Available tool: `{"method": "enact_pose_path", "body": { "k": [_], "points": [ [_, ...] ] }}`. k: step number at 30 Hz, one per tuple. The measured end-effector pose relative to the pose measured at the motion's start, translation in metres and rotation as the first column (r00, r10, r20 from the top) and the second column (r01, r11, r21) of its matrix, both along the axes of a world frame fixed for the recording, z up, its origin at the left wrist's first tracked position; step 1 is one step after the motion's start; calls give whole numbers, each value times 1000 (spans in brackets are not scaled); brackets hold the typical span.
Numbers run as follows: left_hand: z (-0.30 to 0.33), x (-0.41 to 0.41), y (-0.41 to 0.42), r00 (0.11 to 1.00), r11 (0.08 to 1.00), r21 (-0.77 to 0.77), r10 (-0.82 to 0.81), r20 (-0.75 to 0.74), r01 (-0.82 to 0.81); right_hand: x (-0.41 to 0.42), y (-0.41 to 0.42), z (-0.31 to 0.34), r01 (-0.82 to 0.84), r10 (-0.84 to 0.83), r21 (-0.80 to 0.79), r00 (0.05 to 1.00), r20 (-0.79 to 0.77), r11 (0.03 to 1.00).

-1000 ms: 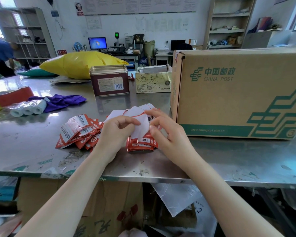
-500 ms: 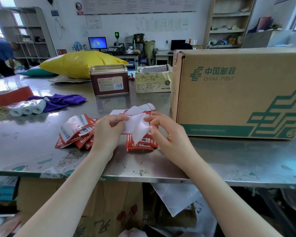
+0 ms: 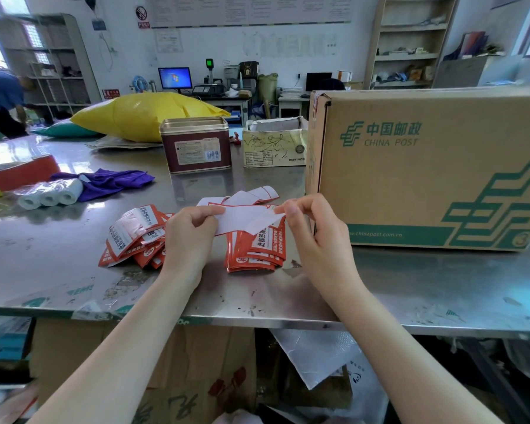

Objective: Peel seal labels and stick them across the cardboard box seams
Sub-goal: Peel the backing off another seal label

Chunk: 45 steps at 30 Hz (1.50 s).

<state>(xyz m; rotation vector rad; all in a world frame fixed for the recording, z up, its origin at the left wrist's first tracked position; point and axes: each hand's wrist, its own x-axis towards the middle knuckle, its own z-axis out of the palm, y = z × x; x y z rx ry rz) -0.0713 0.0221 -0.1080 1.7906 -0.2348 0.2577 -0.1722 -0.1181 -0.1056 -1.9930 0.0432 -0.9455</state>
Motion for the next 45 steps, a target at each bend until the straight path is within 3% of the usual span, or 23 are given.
{"method": "enact_pose_path", "body": {
  "k": [7,14,19,22,26,31,34,37,39,42,45],
  "points": [
    [8,-7,-2,1000,990,-141,-16,-1,16,-1,0,2,59,-55,-19,985,165,998],
    [7,-6,-2,999,989,-143,-31,7,32,0,-2,2,121,-104,-93,980,169,988],
    [8,-2,-8,992,1000,12,-6,129,5,-1,-3,2,118,-107,-82,986,128,990],
    [12,3,-20,991,995,92,-59,118,48,-1,-2,2,128,-119,-81,987,108,989],
    [22,16,-35,996,982,169,-91,17,87,-1,-2,3,120,-118,-82,993,18,989],
    [27,36,-43,972,927,370,29,-234,62,1,-2,2,136,-140,-108,990,-26,985],
    [29,40,-41,964,910,410,47,-260,66,1,-3,2,142,-147,-126,988,-36,982],
    [30,37,-37,990,902,429,6,-140,55,2,-3,2,144,-150,-135,988,-31,980],
    [31,29,-34,998,902,432,-29,56,2,2,-2,1,142,-146,-129,989,-26,981],
    [35,9,-29,896,940,340,-129,425,-26,1,-2,2,139,-143,-126,989,-27,982],
    [36,-3,-26,768,935,353,-258,586,44,0,-1,2,141,-144,-113,989,-17,983]
  ]
}}
